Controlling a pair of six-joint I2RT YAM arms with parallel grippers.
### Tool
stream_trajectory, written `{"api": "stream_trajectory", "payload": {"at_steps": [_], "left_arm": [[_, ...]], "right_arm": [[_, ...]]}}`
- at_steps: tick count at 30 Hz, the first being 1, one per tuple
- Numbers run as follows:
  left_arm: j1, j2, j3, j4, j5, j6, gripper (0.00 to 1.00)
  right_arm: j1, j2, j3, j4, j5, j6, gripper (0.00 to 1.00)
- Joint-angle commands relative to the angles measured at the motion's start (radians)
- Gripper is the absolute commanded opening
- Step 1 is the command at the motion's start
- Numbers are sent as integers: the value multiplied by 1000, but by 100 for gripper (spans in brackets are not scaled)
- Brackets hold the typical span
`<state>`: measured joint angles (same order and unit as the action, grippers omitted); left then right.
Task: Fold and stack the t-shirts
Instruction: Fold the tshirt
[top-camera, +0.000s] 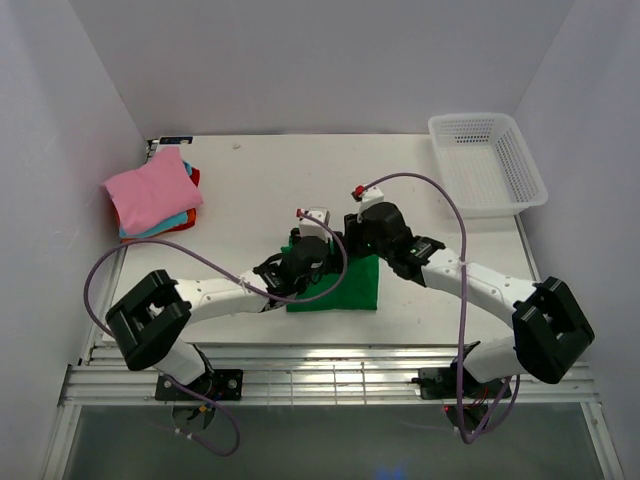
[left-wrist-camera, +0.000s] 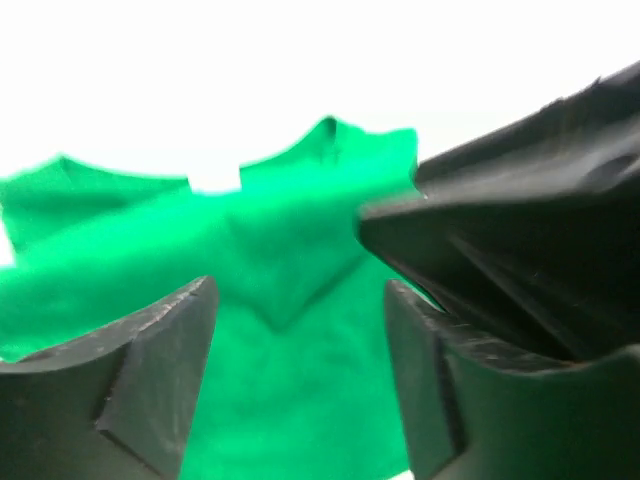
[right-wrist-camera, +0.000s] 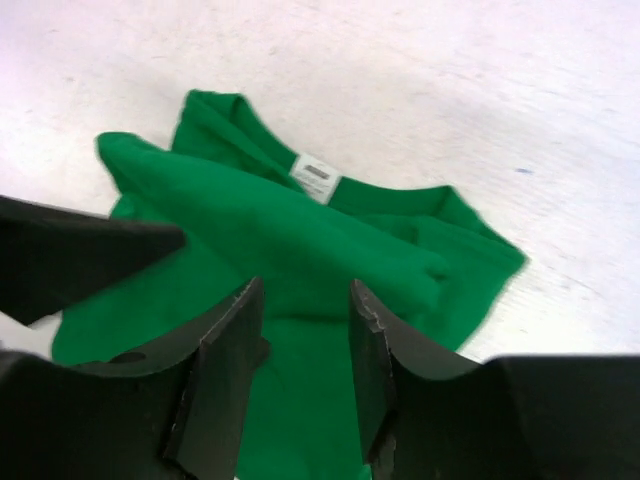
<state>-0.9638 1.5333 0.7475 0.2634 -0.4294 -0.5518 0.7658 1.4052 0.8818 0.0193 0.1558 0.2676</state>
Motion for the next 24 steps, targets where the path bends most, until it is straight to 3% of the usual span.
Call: {"api": "stream_trajectory", "payload": {"at_steps": [1, 6, 16, 24], "left_arm": [[-3, -84, 110, -29, -132, 107, 82], [36, -85, 96, -95, -284, 150, 86], [174, -61, -56, -128, -217, 75, 86], [275, -62, -120, -20, -123, 96, 86]], "right_arm": [[6, -61, -20, -67, 89, 4, 47], [7, -74, -63, -75, 154, 24, 52], [6, -6, -56, -71, 231, 44, 62], [-19, 63, -50, -32, 258, 41, 63]]}}
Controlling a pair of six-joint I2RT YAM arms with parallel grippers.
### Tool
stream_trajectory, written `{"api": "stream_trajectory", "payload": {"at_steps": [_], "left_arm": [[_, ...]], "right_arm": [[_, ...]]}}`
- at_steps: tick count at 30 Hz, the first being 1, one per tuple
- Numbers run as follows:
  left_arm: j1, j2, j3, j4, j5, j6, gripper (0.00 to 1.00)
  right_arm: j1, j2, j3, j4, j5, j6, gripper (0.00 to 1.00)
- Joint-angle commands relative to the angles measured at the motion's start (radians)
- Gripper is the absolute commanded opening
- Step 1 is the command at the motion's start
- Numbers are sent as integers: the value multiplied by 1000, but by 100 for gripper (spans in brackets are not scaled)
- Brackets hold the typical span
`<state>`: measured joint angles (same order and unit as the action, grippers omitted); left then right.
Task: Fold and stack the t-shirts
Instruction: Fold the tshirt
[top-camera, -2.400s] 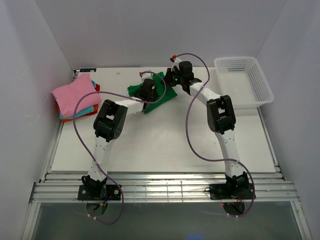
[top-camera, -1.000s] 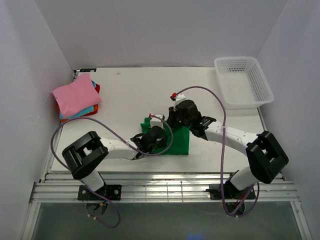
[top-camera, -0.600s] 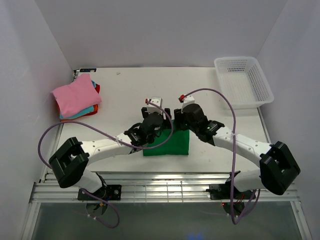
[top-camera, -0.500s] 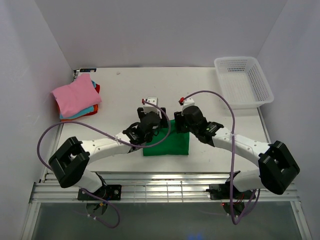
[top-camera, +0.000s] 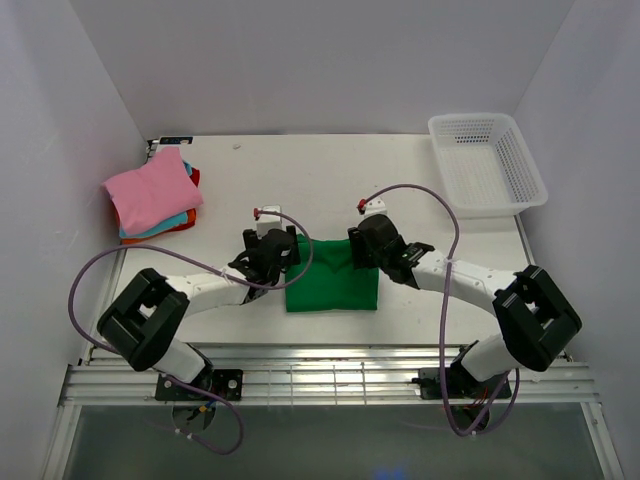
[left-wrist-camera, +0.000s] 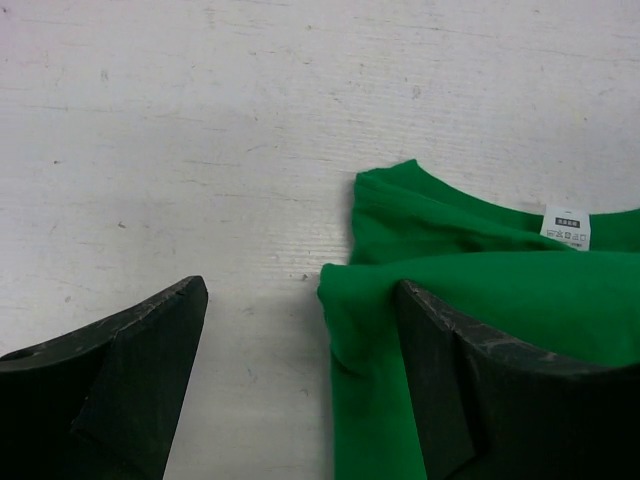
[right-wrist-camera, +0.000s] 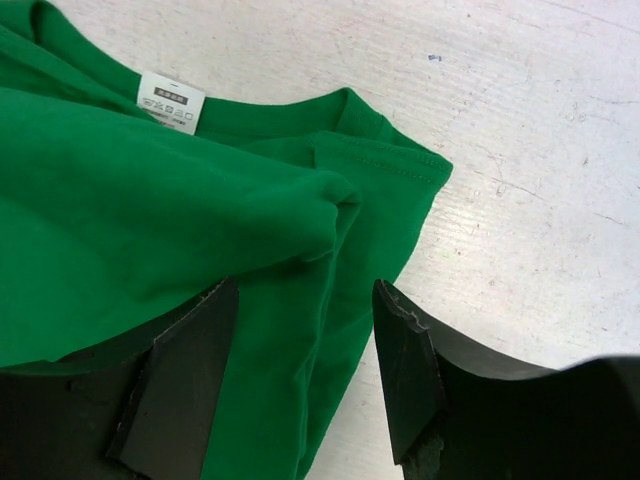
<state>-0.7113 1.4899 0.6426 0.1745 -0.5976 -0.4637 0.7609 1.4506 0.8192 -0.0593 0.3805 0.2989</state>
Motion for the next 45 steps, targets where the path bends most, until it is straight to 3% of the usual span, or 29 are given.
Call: {"api": "stream_trajectory", "payload": {"at_steps": [1, 7, 21, 22, 25, 27, 31, 45], "left_arm": [[27, -14, -15, 77, 61, 10, 86], [55, 44, 3, 138, 116, 17, 86], [72, 155, 35, 224, 219, -18, 76], [72, 158, 37, 229, 222, -18, 74], [72, 173, 46, 237, 229, -15, 54], [72, 179, 51, 243, 234, -18, 32], [73, 182, 60, 247, 237, -24, 0], [72, 129, 132, 278, 320, -29, 0]], "right_arm": [[-18, 22, 9, 55, 29, 9, 63], [-51, 73, -9, 148, 14, 8, 59], [-106, 165, -25, 240, -107, 3, 31], [-106, 169, -26, 245, -114, 3, 29], [-109, 186, -28, 250, -126, -1, 17], [-110, 194, -31, 251, -127, -3, 9], [-110, 186, -41, 259, -120, 0, 8], [-110, -56, -46, 130, -38, -6, 8]]}}
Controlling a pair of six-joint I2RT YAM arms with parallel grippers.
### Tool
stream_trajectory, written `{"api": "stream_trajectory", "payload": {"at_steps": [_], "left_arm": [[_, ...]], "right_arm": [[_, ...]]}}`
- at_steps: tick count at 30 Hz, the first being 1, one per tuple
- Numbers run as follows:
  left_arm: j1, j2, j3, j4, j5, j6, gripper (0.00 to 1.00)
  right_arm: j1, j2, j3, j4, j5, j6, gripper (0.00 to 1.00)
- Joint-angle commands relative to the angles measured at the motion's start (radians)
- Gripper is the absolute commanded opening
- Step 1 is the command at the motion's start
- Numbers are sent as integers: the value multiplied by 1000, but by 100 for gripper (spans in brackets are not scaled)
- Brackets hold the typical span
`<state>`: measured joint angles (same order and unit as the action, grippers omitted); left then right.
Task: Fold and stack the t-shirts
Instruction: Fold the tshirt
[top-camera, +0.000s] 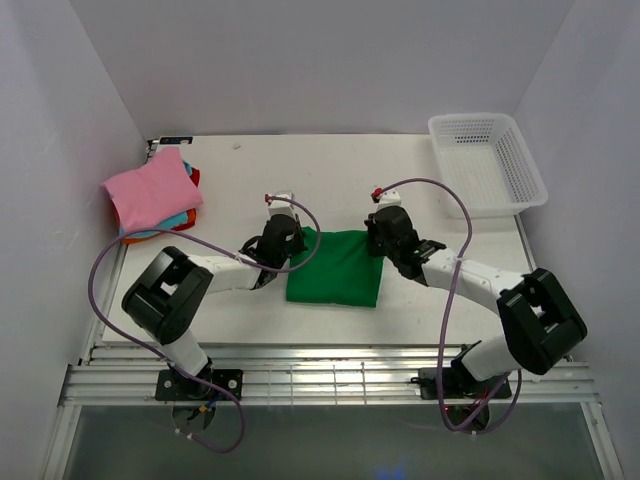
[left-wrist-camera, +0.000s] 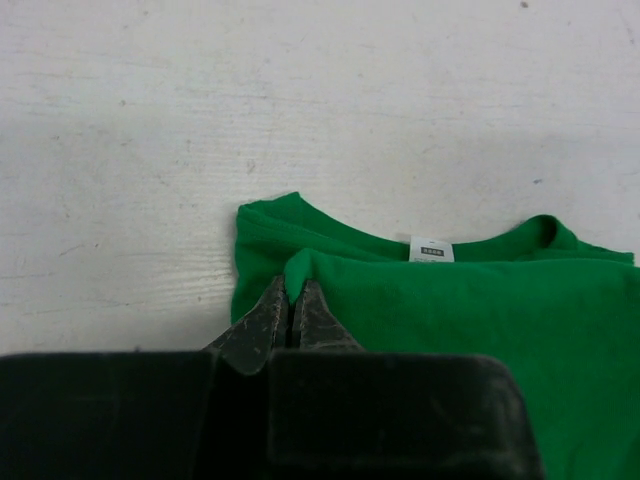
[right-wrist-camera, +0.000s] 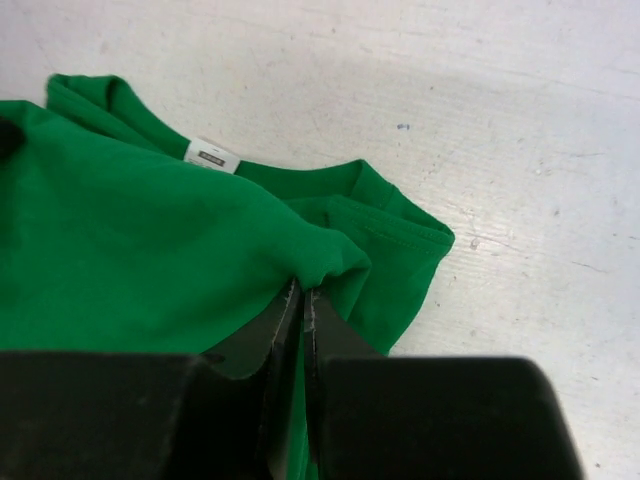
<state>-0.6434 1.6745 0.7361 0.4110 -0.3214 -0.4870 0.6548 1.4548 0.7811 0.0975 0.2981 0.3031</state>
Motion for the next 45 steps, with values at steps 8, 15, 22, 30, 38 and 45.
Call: {"api": "stream_trajectory", "payload": {"at_steps": [8, 15, 22, 30, 38, 45], "left_arm": [[4, -71, 37, 68, 105, -25, 0], [4, -30, 78, 88, 188, 1, 0], [4, 48, 140, 89, 235, 22, 0], [4, 118, 178, 107, 289, 44, 0], [2, 200, 204, 106, 349, 57, 60], [2, 137, 171, 101, 274, 110, 75]], "right_arm": [[-1, -155, -29, -91, 58, -9, 8], [2, -200, -52, -133, 65, 14, 8], [3, -217, -49, -170, 102, 21, 8], [9, -264, -62, -200, 136, 39, 8], [16, -169, -39, -245, 160, 74, 34], [52, -204, 12, -231, 222, 41, 48]]}}
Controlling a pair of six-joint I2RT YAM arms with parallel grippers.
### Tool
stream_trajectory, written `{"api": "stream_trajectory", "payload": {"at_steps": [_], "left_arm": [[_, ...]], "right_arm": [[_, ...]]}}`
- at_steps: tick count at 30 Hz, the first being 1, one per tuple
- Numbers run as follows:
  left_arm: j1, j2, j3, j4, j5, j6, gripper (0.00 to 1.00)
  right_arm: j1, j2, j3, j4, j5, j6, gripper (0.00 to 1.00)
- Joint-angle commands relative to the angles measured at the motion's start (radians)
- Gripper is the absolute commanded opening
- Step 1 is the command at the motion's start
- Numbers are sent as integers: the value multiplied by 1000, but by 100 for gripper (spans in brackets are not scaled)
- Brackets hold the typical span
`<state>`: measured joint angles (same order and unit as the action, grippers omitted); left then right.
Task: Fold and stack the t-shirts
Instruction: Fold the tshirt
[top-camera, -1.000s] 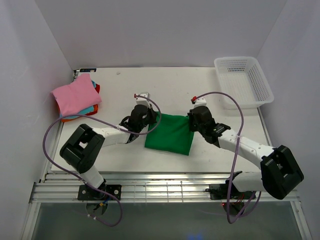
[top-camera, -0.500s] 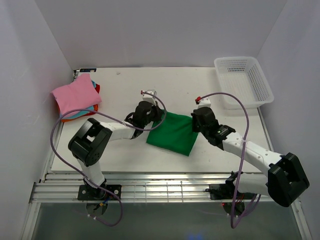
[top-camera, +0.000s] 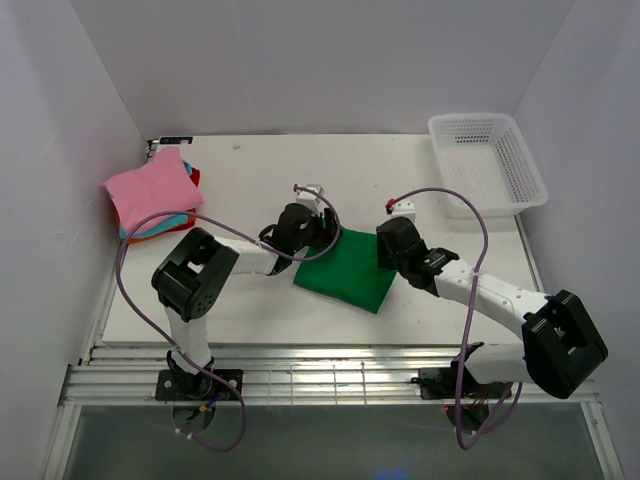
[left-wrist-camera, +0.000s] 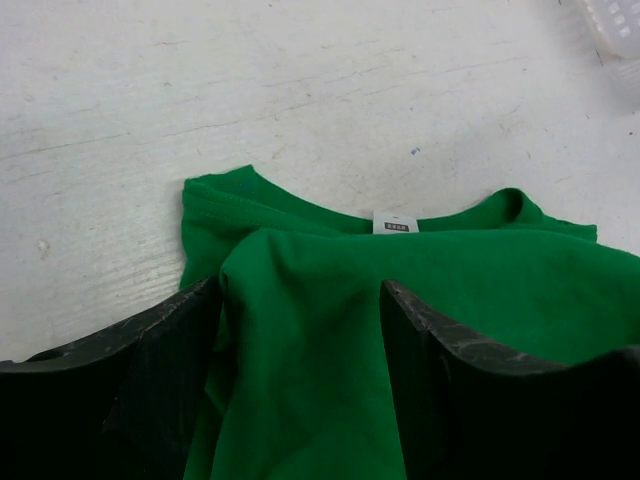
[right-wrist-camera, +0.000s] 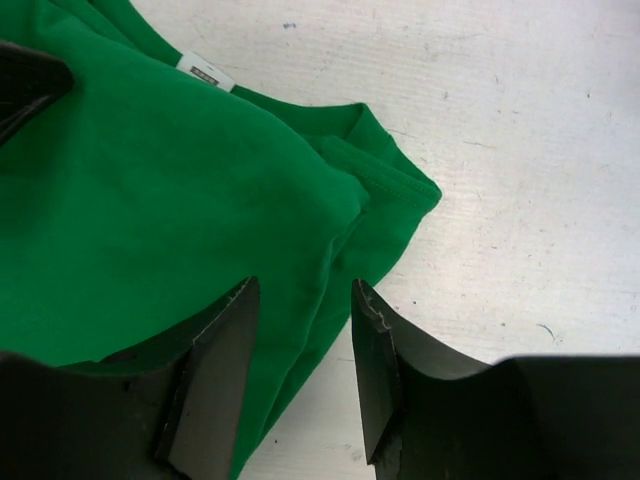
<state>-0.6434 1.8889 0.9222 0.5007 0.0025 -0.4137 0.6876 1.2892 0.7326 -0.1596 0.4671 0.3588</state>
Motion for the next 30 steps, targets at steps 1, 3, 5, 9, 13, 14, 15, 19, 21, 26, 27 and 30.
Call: {"api": "stream_trajectory", "payload": {"at_steps": [1, 3, 5, 9, 13, 14, 15, 19, 21, 26, 27, 30], "left_arm": [[2, -97, -26, 13, -71, 36, 75], [2, -163, -65, 18, -137, 41, 75], [1, -206, -95, 22, -183, 52, 75], [-7, -301, -134, 36, -334, 59, 75], [-9, -306, -128, 58, -317, 62, 66], [-9, -291, -120, 64, -288, 62, 61], [-9, -272, -94, 67, -259, 61, 54], [-9, -154, -19, 70, -90, 15, 9], [-10, -87, 3, 85, -7, -2, 0], [-25, -24, 17, 127, 85, -30, 0], [-35, -21, 12, 140, 88, -27, 0], [-42, -14, 4, 147, 100, -25, 0]], "right_arm": [[24, -47, 65, 35, 42, -20, 48], [29, -62, 70, 77, 16, -43, 47], [30, -59, 71, 126, -40, -64, 44], [30, 4, 103, 161, -114, -93, 38], [30, 126, 148, 200, -137, -107, 28], [30, 148, 159, 203, -139, -107, 24], [30, 171, 181, 207, -139, -107, 21], [30, 280, 234, 187, -114, -103, 11], [30, 297, 240, 181, -99, -93, 9], [30, 311, 223, 161, -42, -86, 8], [30, 308, 220, 161, -35, -83, 8], [27, 303, 205, 109, -2, -66, 8]]}}
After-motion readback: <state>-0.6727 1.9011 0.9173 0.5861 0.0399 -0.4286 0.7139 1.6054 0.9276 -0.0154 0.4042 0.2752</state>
